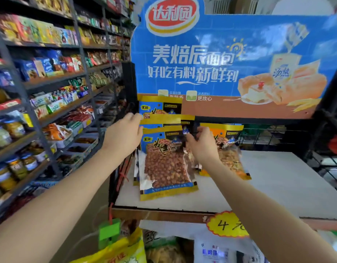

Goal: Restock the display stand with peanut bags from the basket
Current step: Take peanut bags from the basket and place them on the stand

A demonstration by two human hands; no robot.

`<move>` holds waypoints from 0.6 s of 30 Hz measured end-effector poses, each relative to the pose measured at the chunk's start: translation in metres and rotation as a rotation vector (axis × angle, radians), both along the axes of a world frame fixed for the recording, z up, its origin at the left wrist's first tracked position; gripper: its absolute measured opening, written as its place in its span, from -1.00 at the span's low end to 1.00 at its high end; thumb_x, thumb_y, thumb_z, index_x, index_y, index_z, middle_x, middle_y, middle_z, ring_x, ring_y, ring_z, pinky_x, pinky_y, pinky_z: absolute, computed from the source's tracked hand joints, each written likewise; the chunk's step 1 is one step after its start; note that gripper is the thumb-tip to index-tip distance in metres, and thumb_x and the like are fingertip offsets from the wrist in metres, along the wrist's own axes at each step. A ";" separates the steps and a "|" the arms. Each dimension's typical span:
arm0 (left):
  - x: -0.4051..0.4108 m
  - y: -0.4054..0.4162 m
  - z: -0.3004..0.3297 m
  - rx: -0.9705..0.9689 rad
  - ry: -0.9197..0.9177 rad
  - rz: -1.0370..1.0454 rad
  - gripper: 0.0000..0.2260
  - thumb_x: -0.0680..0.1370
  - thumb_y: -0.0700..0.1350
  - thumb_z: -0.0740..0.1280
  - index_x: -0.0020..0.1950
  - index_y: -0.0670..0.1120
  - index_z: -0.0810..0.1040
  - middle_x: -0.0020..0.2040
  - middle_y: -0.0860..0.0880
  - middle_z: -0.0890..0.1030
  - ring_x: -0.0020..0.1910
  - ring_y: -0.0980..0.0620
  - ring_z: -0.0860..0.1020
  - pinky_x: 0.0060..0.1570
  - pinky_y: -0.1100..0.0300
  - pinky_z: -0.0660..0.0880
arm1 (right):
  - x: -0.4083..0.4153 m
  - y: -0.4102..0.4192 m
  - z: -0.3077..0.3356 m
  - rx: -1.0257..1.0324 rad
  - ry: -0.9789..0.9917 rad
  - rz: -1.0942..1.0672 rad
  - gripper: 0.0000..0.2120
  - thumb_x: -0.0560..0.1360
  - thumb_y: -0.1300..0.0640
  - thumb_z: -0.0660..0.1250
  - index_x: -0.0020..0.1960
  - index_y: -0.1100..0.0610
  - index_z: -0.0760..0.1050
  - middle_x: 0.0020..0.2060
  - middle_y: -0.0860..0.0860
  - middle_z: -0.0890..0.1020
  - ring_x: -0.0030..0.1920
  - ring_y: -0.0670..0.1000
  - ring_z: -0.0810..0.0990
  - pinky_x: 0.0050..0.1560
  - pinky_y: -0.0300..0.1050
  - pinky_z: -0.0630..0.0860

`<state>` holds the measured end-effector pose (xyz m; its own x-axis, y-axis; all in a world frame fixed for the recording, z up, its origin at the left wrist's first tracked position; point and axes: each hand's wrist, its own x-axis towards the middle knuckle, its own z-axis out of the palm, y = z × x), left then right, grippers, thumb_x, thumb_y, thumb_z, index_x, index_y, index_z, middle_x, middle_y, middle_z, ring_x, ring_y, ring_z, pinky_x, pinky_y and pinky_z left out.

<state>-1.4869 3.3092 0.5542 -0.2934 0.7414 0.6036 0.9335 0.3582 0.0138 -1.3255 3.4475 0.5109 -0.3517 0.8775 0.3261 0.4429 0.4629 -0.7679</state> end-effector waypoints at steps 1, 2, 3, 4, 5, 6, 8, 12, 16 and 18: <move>0.004 -0.006 -0.006 -0.042 0.030 -0.026 -0.82 0.59 -0.11 0.16 0.09 -0.16 0.47 -0.06 -0.13 0.52 -0.19 -0.18 0.56 -0.43 0.13 0.35 | 0.007 -0.003 0.002 0.038 -0.042 -0.017 -0.59 0.54 -0.03 0.22 0.28 0.20 0.32 0.11 0.11 0.52 0.05 0.12 0.52 -0.06 -0.03 0.47; 0.010 -0.011 -0.011 -0.107 0.077 -0.046 -0.81 0.60 -0.09 0.13 0.02 -0.15 0.47 -0.14 -0.09 0.50 -0.23 -0.14 0.55 -0.47 0.18 0.29 | 0.015 -0.008 0.005 0.076 -0.095 -0.025 -0.63 0.55 -0.02 0.21 0.25 0.19 0.35 0.07 0.11 0.55 -0.03 0.11 0.54 -0.13 -0.07 0.45; 0.017 -0.016 -0.015 -0.191 0.138 -0.061 -0.80 0.61 -0.07 0.10 -0.04 -0.14 0.45 -0.20 -0.05 0.46 -0.26 -0.11 0.54 -0.51 0.20 0.23 | 0.025 -0.013 0.007 0.113 -0.160 -0.038 -0.67 0.56 -0.01 0.19 0.20 0.19 0.39 0.00 0.12 0.59 -0.13 0.11 0.54 -0.20 -0.08 0.44; 0.024 -0.020 -0.019 -0.254 0.191 -0.092 -0.80 0.61 -0.06 0.08 -0.09 -0.12 0.40 -0.24 -0.02 0.43 -0.26 -0.09 0.55 -0.51 0.21 0.21 | 0.035 -0.021 0.010 0.156 -0.225 -0.061 -0.70 0.56 -0.01 0.17 0.15 0.18 0.43 -0.08 0.13 0.61 -0.21 0.12 0.53 -0.26 -0.08 0.44; 0.032 -0.024 -0.024 -0.289 0.221 -0.138 -0.81 0.61 -0.05 0.08 -0.13 -0.09 0.37 -0.26 -0.02 0.43 -0.23 -0.10 0.57 -0.49 0.21 0.24 | 0.047 -0.029 0.012 0.206 -0.283 -0.093 -0.72 0.56 -0.02 0.16 0.08 0.17 0.46 -0.13 0.14 0.63 -0.24 0.13 0.53 -0.31 -0.10 0.42; 0.043 -0.027 -0.025 -0.298 0.244 -0.196 -0.81 0.61 -0.05 0.09 -0.13 -0.09 0.38 -0.26 -0.04 0.47 -0.22 -0.12 0.59 -0.45 0.21 0.27 | 0.059 -0.038 0.013 0.257 -0.333 -0.129 -0.73 0.57 -0.03 0.14 0.03 0.16 0.47 -0.14 0.14 0.63 -0.23 0.15 0.54 -0.31 -0.11 0.40; 0.064 -0.029 -0.033 -0.304 0.277 -0.320 -0.82 0.59 -0.07 0.14 -0.09 -0.13 0.46 -0.22 -0.09 0.55 -0.22 -0.15 0.60 -0.46 0.19 0.26 | 0.087 -0.060 0.012 0.315 -0.421 -0.198 -0.72 0.57 -0.05 0.12 0.02 0.14 0.46 -0.13 0.15 0.61 -0.17 0.21 0.57 -0.30 -0.09 0.39; 0.128 -0.030 -0.041 -0.349 0.423 -0.527 -0.91 0.39 -0.18 0.43 -0.27 -0.15 0.55 -0.45 -0.08 0.54 -0.53 -0.08 0.52 -0.55 0.37 -0.06 | 0.157 -0.107 0.004 0.347 -0.522 -0.289 -0.74 0.56 -0.02 0.12 0.00 0.15 0.46 -0.10 0.17 0.63 -0.10 0.25 0.59 -0.28 -0.06 0.38; 0.209 -0.035 -0.058 -0.325 0.462 -0.719 -0.86 0.32 -0.22 0.44 -0.35 -0.13 0.49 -0.49 -0.08 0.50 -0.56 -0.09 0.51 -0.59 0.25 0.28 | 0.246 -0.153 -0.013 0.363 -0.595 -0.411 -0.74 0.57 0.02 0.13 -0.05 0.21 0.46 -0.15 0.14 0.63 -0.16 0.22 0.59 -0.33 -0.09 0.36; 0.253 -0.037 -0.075 -0.299 0.461 -0.885 -0.80 0.23 -0.21 0.51 -0.40 -0.13 0.48 -0.53 -0.09 0.50 -0.60 -0.09 0.50 -0.63 0.25 0.32 | 0.294 -0.176 -0.032 0.294 -0.642 -0.468 -0.75 0.57 0.02 0.12 -0.07 0.19 0.44 -0.16 0.13 0.63 -0.17 0.21 0.59 -0.34 -0.11 0.33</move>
<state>-1.2335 3.2721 0.4791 0.6405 0.7167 0.2758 0.7565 -0.5271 -0.3871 -1.0311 3.2717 0.4786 -0.1683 0.8895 0.4248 0.9477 0.2646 -0.1787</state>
